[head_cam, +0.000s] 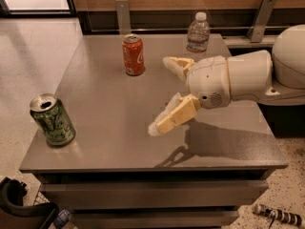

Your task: Pick green can

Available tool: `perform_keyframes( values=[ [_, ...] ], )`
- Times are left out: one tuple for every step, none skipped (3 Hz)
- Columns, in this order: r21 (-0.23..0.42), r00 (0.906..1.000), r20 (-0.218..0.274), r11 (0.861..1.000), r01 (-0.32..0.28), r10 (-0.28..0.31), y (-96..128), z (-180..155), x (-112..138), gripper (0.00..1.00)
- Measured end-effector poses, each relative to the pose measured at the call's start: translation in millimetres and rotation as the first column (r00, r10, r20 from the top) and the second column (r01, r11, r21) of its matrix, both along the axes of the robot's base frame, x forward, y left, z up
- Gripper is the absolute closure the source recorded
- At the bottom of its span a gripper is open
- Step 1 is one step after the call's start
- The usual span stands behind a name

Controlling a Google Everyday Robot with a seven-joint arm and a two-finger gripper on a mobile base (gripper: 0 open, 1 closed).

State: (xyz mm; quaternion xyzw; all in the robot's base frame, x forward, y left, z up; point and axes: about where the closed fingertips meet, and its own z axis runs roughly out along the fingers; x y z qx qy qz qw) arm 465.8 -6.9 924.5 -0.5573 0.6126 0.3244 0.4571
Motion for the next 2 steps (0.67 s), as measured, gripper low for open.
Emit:
perform_keyframes(
  values=[
    [0.012,0.9996,0.007,1.000,-0.026,0.026,29,-13,8,0.00],
    [0.050,0.9952,0.006,0.994,-0.098,0.098,74,-31,9,0.00]
  ],
)
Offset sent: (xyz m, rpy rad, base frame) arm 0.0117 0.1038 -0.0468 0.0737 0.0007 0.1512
